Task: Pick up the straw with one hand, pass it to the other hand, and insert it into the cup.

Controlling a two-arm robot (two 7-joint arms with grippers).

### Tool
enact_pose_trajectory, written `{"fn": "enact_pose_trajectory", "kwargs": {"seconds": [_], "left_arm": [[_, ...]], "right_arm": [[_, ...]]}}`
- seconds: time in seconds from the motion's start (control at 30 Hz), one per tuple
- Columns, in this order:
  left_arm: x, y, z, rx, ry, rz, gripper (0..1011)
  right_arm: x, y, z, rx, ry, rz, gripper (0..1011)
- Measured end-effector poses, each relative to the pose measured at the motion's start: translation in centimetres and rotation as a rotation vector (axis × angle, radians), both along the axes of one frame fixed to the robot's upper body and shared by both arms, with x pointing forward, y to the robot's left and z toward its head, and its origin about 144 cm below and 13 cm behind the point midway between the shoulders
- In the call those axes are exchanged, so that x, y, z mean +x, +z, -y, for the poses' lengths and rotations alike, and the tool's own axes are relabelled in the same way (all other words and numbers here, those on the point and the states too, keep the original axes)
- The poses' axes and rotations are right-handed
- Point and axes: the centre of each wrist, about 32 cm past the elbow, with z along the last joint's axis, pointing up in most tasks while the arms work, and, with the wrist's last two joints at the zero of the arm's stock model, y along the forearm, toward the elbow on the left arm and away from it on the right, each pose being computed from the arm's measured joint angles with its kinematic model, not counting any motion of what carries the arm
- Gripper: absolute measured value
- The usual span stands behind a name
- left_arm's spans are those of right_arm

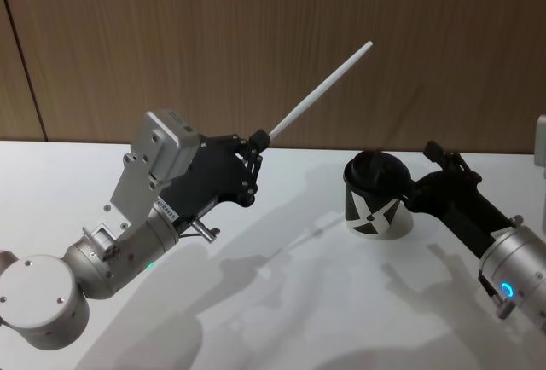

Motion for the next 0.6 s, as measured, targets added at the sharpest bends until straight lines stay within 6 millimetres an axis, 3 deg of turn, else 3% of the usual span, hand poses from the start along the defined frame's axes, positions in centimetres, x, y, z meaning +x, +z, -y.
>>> {"fn": "enact_pose_trajectory", "kwargs": {"seconds": [0.6], "left_arm": [[0.0,0.0,0.0,0.000,0.000,0.000,0]], "right_arm": [[1.8,3.0,-0.3,0.119,0.084,-0.120,1001]]}}
